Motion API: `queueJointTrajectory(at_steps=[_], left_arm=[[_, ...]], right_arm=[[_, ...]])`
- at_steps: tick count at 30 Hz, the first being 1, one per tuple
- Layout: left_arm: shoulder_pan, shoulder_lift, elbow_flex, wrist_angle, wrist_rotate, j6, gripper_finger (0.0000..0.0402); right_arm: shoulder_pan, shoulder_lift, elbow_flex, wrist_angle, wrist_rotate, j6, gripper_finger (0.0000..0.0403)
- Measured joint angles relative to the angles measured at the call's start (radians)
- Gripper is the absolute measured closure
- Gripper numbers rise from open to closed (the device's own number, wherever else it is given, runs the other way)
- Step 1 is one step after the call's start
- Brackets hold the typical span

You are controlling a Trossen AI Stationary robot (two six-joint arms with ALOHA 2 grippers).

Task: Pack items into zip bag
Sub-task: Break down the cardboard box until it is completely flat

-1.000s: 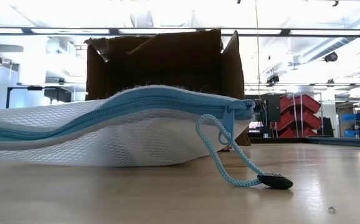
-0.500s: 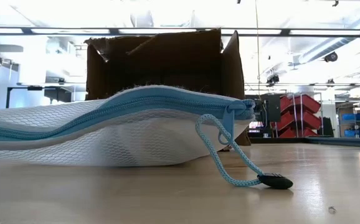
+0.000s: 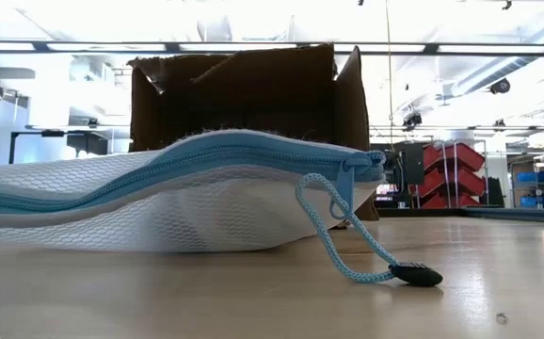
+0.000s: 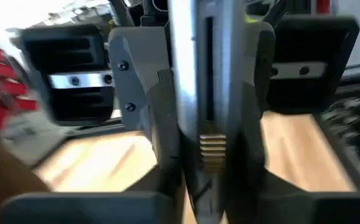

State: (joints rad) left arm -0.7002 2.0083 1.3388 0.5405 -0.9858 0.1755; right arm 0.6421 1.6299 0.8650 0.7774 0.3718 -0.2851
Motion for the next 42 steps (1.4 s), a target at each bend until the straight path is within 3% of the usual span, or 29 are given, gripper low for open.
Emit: queueJointTrajectory(at_steps=[4, 8, 12, 15, 18, 23, 31, 38, 42], left_arm=[[-0.049, -0.084, 0.005, -0.189, -0.202, -0.049, 0.0246], [-0.080, -0.164, -0.003, -0.544, -0.358, -0.259, 0.0205], [-0.064, -0.245, -0.015, -0.885, -0.429, -0.464, 0.0185], [-0.036, -0.277, -0.044, -1.066, -0.531, -0.484, 0.0182], [0.010, -0.294, -0.058, -1.211, -0.536, -0.479, 0.0184], [0.154, -0.293, -0.076, -1.330, -0.454, -0.451, 0.0193], [0.384, -0.295, -0.096, -1.328, -0.470, -0.334, 0.0190], [0.453, -0.295, -0.096, -1.327, -0.471, -0.274, 0.0170], [0.483, -0.295, -0.089, -1.324, -0.468, -0.224, 0.0178]], right_arm=[[0.033, -0.073, -0.001, -0.089, 0.112, -0.046, 0.0347], [0.058, -0.132, -0.001, -0.188, 0.213, -0.049, 0.0347], [0.065, -0.151, -0.001, -0.240, 0.231, -0.017, 0.0347], [0.065, -0.143, -0.002, -0.255, 0.231, 0.001, 0.0347], [0.065, -0.133, -0.002, -0.259, 0.233, 0.018, 0.0347], [0.065, -0.123, -0.002, -0.274, 0.233, 0.035, 0.0347], [0.069, -0.121, -0.002, -0.328, 0.233, 0.079, 0.0347], [0.069, -0.121, -0.002, -0.345, 0.233, 0.092, 0.0347], [0.069, -0.121, -0.002, -0.346, 0.233, 0.093, 0.0347]])
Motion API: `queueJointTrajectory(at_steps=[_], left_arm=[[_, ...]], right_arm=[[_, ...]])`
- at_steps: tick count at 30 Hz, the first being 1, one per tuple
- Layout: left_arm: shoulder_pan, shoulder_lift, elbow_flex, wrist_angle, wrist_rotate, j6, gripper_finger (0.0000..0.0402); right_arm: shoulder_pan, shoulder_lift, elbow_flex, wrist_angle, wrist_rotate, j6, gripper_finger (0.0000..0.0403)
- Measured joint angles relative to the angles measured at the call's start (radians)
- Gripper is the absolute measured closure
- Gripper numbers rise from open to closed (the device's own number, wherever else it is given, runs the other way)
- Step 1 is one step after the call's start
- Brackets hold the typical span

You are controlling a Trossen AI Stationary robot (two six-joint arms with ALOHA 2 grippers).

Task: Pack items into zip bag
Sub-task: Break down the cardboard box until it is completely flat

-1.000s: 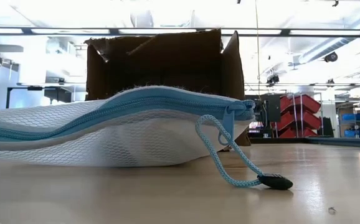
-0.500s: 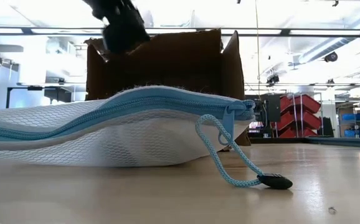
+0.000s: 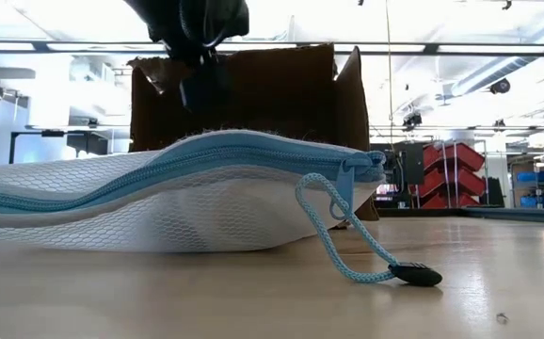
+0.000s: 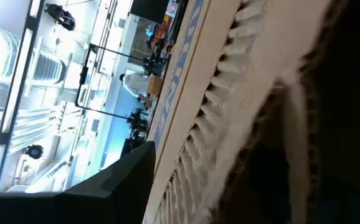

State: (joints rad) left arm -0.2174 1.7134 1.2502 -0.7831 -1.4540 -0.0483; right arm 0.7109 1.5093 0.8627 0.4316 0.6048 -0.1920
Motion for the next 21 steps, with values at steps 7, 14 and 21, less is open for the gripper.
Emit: queueJointTrajectory(at_steps=[7, 14, 21], left_arm=[[0.064, -0.002, 0.086, 0.002, 0.080, 0.105, 0.0368], [0.209, -0.011, 0.302, 0.000, -0.017, 0.329, 0.0399], [0.197, -0.029, 0.541, 0.007, -0.123, 0.356, 0.0401]], right_arm=[[-0.001, 0.000, 0.000, 0.000, 0.000, 0.000, 0.0347], [-0.003, 0.000, 0.000, -0.001, 0.000, 0.001, 0.0347], [-0.002, 0.002, -0.002, -0.024, 0.043, 0.004, 0.0347]])
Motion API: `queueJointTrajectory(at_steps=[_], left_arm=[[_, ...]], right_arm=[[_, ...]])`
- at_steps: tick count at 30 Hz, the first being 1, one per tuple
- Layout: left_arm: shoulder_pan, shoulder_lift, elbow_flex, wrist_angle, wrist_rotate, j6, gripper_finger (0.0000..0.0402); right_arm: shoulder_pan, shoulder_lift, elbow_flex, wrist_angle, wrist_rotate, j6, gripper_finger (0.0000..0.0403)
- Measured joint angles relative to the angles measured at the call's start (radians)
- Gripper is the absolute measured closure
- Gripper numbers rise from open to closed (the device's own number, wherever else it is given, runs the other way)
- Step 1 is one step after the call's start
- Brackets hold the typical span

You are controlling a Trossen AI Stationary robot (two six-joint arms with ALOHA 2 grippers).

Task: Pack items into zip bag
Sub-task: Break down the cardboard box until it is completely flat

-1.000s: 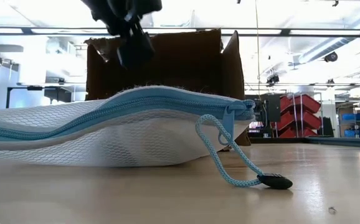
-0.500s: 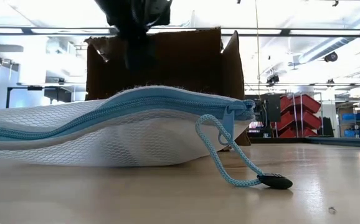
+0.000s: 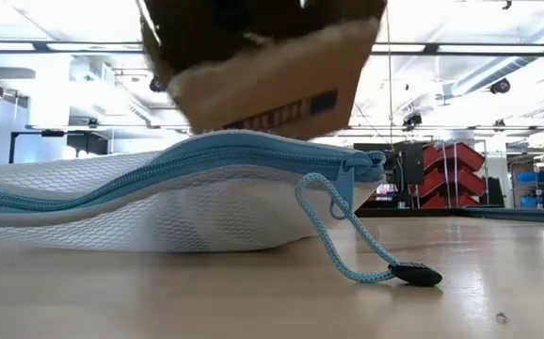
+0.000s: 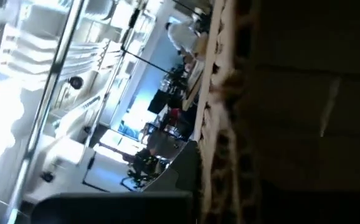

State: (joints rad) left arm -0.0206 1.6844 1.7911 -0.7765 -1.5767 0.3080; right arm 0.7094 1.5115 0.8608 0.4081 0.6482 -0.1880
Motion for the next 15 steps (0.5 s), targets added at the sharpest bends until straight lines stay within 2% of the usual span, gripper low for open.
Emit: queueJointTrajectory(at_steps=[3, 6, 11, 15], left_arm=[[-0.083, -0.017, -0.001, -0.010, -0.003, -0.056, 0.0401], [-0.182, -0.017, -0.035, -0.024, 0.003, -0.123, 0.0401], [-0.323, -0.004, -0.097, -0.027, 0.010, -0.260, 0.0401], [-0.423, -0.003, -0.120, -0.020, 0.005, -0.322, 0.0401]], right_arm=[[0.001, 0.014, -0.002, -0.044, 0.104, 0.039, 0.0347], [-0.019, 0.045, -0.003, -0.062, 0.161, 0.116, 0.0347], [-0.115, 0.098, -0.003, -0.073, 0.165, 0.298, 0.0347], [-0.209, 0.143, -0.003, -0.173, 0.161, 0.471, 0.0347]])
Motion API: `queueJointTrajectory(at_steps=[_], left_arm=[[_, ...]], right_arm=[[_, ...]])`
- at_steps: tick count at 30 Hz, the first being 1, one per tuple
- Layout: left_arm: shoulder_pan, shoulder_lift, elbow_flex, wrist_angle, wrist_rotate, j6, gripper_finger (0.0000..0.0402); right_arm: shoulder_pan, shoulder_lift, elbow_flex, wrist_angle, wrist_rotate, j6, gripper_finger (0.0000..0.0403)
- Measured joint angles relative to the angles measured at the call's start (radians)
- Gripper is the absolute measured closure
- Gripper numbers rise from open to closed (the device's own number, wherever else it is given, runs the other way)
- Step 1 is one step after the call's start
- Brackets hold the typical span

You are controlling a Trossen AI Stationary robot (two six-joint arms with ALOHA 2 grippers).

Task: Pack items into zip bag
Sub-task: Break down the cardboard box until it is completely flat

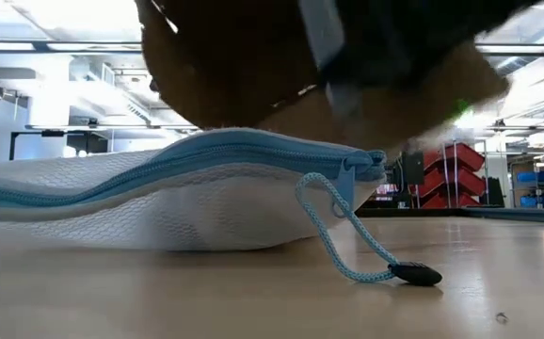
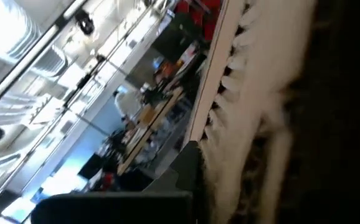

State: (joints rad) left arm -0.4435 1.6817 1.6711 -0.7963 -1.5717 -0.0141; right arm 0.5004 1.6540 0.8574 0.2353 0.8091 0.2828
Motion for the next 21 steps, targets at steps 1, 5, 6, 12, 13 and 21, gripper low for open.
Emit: queueJointTrajectory(at_steps=[1, 5, 6, 12, 13, 21], left_arm=[[-0.024, 0.000, 0.000, 0.005, -0.006, -0.003, 0.0401], [-0.115, -0.005, 0.004, 0.080, -0.005, 0.044, 0.0401], [-0.134, -0.005, 0.005, 0.095, -0.005, 0.054, 0.0401], [-0.203, 0.043, -0.021, 0.105, 0.045, -0.003, 0.0401], [-0.206, 0.058, -0.032, 0.101, 0.067, -0.020, 0.0401], [-0.182, 0.126, -0.200, 0.091, 0.153, -0.135, 0.0401]], right_arm=[[-0.025, 0.009, 0.000, -0.026, 0.002, 0.039, 0.0347], [-0.125, 0.025, 0.000, -0.120, 0.004, 0.142, 0.0347], [-0.147, 0.026, 0.000, -0.127, -0.001, 0.145, 0.0347], [-0.301, 0.019, 0.000, -0.141, -0.191, 0.132, 0.0347], [-0.329, 0.018, 0.000, -0.156, -0.248, 0.142, 0.0347], [-0.434, -0.038, 0.000, -0.432, -0.462, 0.187, 0.0347]])
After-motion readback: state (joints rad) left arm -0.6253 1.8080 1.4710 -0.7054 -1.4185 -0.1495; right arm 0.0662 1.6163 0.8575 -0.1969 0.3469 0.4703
